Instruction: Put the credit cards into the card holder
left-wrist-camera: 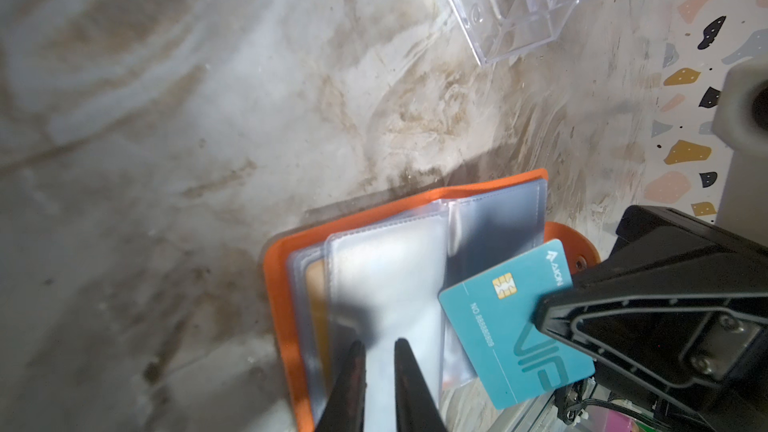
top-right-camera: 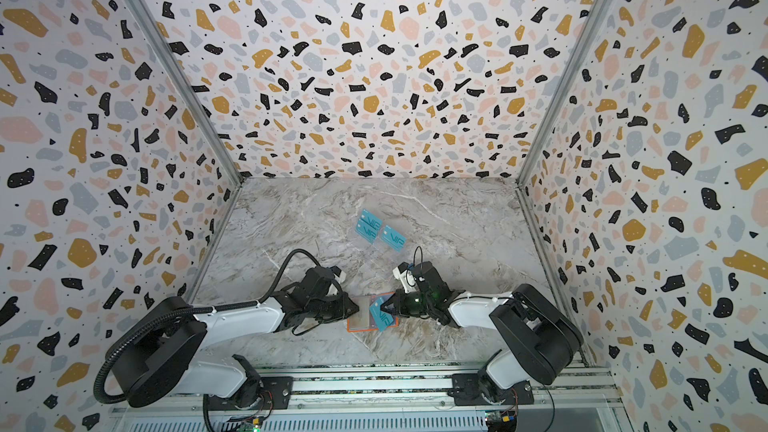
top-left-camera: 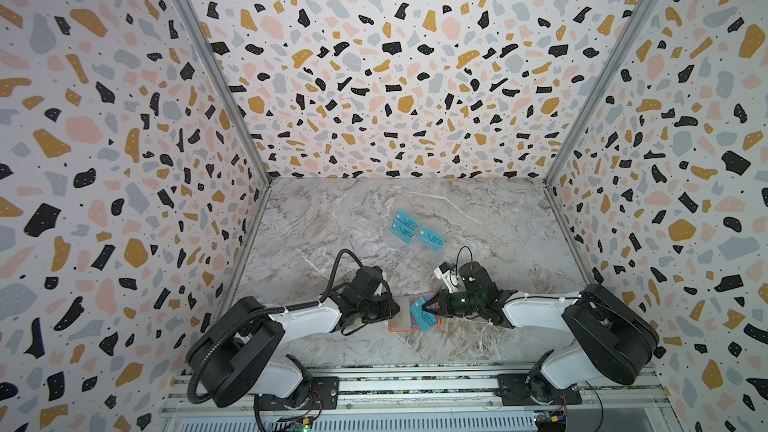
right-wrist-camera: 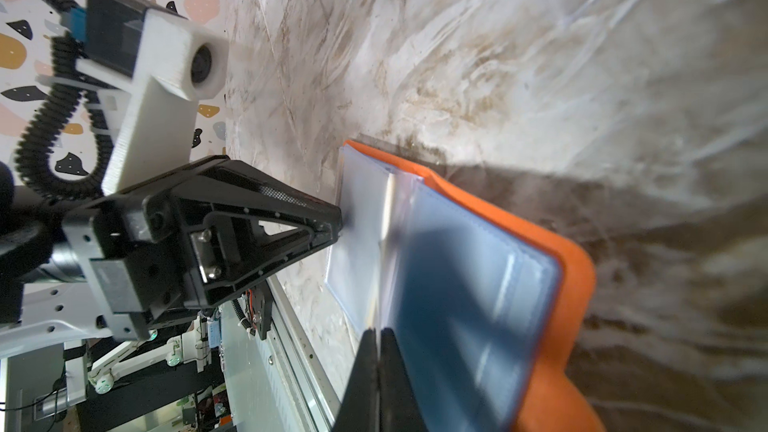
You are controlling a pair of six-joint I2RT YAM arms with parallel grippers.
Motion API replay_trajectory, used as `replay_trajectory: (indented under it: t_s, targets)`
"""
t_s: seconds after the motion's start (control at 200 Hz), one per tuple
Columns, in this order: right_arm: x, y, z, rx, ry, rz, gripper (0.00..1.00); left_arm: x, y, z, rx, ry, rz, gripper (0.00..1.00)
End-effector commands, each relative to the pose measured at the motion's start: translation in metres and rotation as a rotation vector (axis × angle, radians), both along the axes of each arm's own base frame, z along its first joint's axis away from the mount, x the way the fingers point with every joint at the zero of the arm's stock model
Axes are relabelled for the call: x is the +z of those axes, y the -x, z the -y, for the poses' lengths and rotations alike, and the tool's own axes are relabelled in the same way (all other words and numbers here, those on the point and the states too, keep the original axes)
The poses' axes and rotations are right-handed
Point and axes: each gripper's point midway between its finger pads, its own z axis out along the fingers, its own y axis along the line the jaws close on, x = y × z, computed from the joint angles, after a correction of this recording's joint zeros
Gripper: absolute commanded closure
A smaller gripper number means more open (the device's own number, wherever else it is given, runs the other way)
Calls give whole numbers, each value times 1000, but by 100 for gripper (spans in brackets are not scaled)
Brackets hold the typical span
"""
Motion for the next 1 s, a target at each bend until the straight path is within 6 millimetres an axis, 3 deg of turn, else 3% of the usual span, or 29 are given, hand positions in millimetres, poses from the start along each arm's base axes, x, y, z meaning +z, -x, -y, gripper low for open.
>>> replay_trajectory:
  t_s: [0.0, 0.991]
  targets:
    - [4, -3, 1, -11, 10, 15, 100, -31, 22, -25, 14, -105, -103, 83]
    - [0, -6, -5, 24, 31, 5, 100, -28, 22, -23, 14, -94, -96, 82]
